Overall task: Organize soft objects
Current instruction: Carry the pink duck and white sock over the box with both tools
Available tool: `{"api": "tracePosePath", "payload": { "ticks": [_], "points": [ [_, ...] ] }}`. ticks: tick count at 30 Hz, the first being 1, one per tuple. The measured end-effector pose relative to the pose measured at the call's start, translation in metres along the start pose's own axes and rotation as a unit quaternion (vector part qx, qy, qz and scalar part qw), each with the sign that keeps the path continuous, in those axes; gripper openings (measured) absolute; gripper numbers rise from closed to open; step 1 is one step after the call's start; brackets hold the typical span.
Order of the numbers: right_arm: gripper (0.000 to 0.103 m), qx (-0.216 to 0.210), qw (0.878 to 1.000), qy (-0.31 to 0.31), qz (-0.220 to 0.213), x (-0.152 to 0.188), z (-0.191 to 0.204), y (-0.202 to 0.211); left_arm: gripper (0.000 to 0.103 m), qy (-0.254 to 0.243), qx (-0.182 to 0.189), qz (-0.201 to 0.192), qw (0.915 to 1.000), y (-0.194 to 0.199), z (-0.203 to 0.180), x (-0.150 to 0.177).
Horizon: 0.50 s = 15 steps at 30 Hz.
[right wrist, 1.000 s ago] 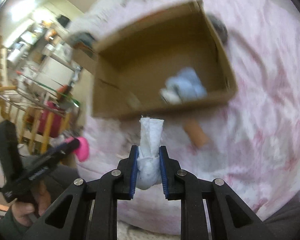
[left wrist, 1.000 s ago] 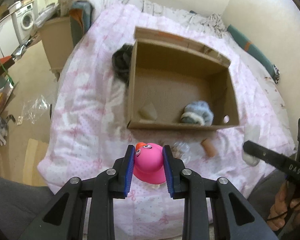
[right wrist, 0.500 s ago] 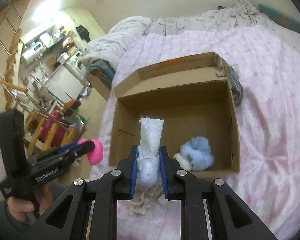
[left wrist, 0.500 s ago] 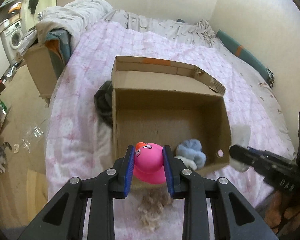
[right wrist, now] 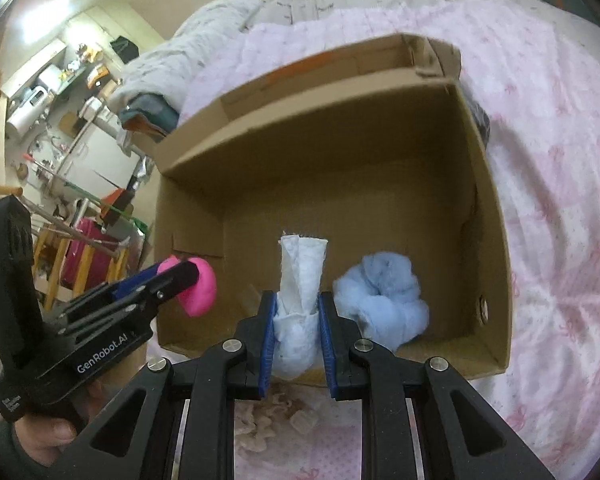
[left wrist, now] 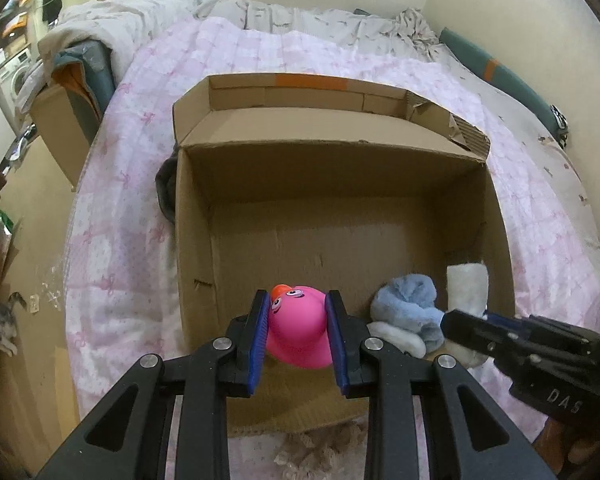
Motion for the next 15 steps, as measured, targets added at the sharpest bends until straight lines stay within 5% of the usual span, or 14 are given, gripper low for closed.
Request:
{"api": "tracePosePath", "payload": {
  "ticks": [15],
  "points": [
    [0.023, 0.015, 0.999, -0.010, 0.043, 0.008, -0.008, -0.030, 0.025, -0.011, 0.000, -0.001, 0.9999, -0.008, -0.003, 0.006]
  ]
}}
Point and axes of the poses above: each gripper's, at about its wrist camera, not at the fingertips, and y roughly against the way its jaws point, z to its left, x to its underside, the point moved 5 cm from there along -y, roughly the way its jaws point, and after that the axes turned 7 degrees about y, right-handed, at the moved point
